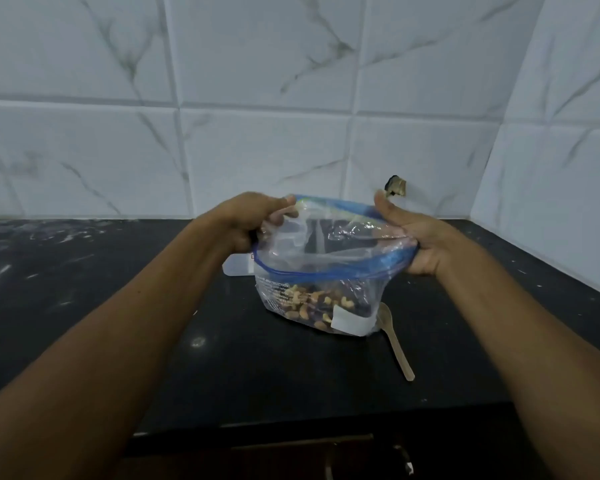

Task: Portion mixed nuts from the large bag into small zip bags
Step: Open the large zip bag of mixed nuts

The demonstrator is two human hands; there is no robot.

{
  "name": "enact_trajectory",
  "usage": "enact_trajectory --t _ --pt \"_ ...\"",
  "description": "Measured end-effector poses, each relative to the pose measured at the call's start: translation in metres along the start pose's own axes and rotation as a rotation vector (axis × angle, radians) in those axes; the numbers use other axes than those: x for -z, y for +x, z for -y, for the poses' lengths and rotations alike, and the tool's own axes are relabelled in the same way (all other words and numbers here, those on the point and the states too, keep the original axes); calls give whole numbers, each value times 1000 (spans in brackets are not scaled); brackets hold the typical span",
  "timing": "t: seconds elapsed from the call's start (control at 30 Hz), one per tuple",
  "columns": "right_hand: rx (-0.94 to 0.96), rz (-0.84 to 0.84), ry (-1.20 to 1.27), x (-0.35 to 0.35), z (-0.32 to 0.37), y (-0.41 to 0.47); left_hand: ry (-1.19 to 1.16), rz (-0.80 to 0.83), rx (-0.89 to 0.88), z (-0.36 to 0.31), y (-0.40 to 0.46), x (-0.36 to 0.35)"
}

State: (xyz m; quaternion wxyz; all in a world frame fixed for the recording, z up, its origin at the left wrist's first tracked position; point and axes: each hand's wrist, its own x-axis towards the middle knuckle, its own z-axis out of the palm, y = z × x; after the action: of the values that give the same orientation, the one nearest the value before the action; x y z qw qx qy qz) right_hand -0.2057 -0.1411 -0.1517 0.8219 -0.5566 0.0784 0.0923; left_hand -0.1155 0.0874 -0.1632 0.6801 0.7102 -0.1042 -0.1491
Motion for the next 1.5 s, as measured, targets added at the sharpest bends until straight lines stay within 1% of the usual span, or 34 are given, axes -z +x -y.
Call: enact_trajectory --t 0.03,0.1,0.17,0.2,0.23,0.3,0.37,0.4,0.47,0.53,0.57,0.6,0.63,0.67,0.7,0.73,0.77,0.8,0.83,0.87,0.9,1.0,1.07,1.13,1.17,1.2,1.23,1.27,1.3,1.33,1.37,1.43,1.47,1.5 --pt "-35 34 24 8 -5 1 -161 70 100 8 5 8" --pt "-83 38 7 21 -17 8 -336 120 177 22 6 15" --pt "-84 25 -10 28 -24 14 -405 108 192 27 5 14" --pt "-68 26 -44 29 -25 16 -431 84 202 27 5 12" --pt "-45 32 -118 29 -24 16 -449 104 217 24 5 10" --pt "85 -40 -477 26 -16 16 -457 121 239 14 3 7" --pt "340 -137 -886 14 -2 14 -441 90 246 1 1 4" --pt "447 -125 -1028 6 6 13 -407 45 234 -6 1 1" --pt "498 -20 -1300 -15 16 15 -327 -20 195 -18 0 -7" --pt "490 -21 -1555 -31 13 24 -161 -111 115 -26 -3 -16" --pt "513 -64 -1603 -36 11 30 55 -194 13 -27 -7 -19" --pt "538 -110 -1605 -38 9 36 371 -327 -142 -23 -10 -19" --pt "536 -140 -1580 -37 9 40 727 -495 -360 -17 -15 -21" --pt "519 -146 -1542 -35 10 42 991 -616 -627 -12 -25 -24" --pt "498 -135 -1505 -34 12 42 1140 -601 -886 -9 -40 -31" --pt "482 -125 -1474 -34 13 42 1255 -457 -1064 -6 -53 -38" --pt "465 -117 -1445 -35 14 43 1376 -244 -1127 -2 -61 -43" --pt "459 -110 -1431 -36 13 43 1507 -62 -1065 1 -67 -49" --pt "445 -113 -1434 -37 13 44 1631 57 -961 6 -69 -54" --pt "437 -141 -1438 -37 14 47 1719 117 -918 12 -69 -55" --pt "433 -202 -1449 -34 16 51 1760 146 -961 19 -69 -54" --pt "407 -448 -1499 -10 24 58 1674 236 -1175 33 -76 -37" --pt "330 -444 -1401 0 22 52 1654 246 -1233 42 -80 -21" --pt "290 -389 -1275 2 19 51 1656 185 -1262 46 -84 -11" --pt "265 -379 -1225 0 17 51 1604 120 -1236 48 -86 -9" --pt "236 -370 -1169 -3 16 52 1485 35 -1162 48 -88 -9" --pt "201 -367 -1096 -6 15 51 1314 -57 -1072 47 -89 -8" --pt "164 -358 -1010 -10 14 49 1155 -196 -1008 45 -88 -9" --pt "141 -346 -945 -13 15 46 1088 -363 -986 41 -86 -10" --pt "130 -326 -915 -16 15 43 1096 -513 -944 37 -84 -12" --pt "128 -301 -911 -20 15 40 1122 -570 -835 32 -79 -13" --pt "146 -273 -961 -27 11 37 1122 -457 -499 20 -65 -16" --pt "160 -274 -997 -31 7 36 1106 -383 -375 16 -56 -17" --pt "178 -283 -1021 -33 4 37 1078 -331 -304 15 -48 -18"
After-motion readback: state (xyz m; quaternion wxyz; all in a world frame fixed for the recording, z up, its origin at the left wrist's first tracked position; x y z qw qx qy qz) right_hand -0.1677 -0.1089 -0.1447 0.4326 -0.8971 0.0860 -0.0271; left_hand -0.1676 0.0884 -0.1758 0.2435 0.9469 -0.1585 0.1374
